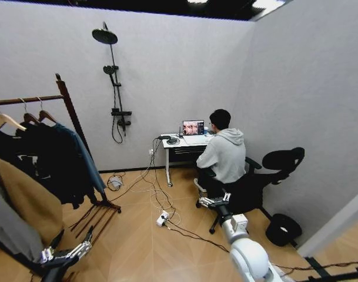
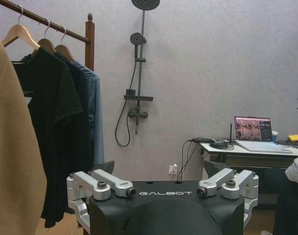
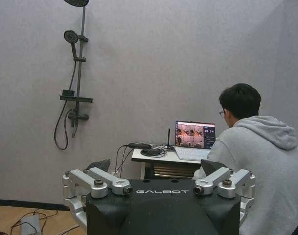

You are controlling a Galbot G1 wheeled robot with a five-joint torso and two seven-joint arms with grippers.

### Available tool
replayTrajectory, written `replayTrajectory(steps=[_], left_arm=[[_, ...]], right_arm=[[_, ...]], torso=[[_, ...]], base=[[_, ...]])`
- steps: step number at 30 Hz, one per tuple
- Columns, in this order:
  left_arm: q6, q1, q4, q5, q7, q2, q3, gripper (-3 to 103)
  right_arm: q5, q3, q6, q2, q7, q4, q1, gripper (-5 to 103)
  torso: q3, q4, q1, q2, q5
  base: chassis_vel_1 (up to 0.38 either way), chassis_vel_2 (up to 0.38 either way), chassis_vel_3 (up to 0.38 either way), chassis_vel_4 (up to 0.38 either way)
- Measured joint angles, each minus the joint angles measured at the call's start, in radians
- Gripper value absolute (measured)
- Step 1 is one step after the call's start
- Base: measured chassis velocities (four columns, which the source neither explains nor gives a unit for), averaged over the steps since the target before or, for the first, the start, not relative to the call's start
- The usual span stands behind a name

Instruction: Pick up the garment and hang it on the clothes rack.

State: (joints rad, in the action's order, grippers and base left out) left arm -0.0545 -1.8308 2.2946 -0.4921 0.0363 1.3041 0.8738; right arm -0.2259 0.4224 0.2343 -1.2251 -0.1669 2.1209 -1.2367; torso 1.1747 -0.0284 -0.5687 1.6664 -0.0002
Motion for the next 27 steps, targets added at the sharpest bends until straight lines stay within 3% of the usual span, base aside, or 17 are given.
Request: replayTrajectory(steps=[27], left_arm=[[0.000,0.000,0.000,0.000,0.000,0.000,0.000,100]], right_arm=[[0.000,-0.007,-0.006,-0.002,0.002,-0.022,0.013,100]], torso=[[0.000,0.0002,0.000,0.000,-0.0002]], base=[[0.142,-0.123,-0.123,0.145]])
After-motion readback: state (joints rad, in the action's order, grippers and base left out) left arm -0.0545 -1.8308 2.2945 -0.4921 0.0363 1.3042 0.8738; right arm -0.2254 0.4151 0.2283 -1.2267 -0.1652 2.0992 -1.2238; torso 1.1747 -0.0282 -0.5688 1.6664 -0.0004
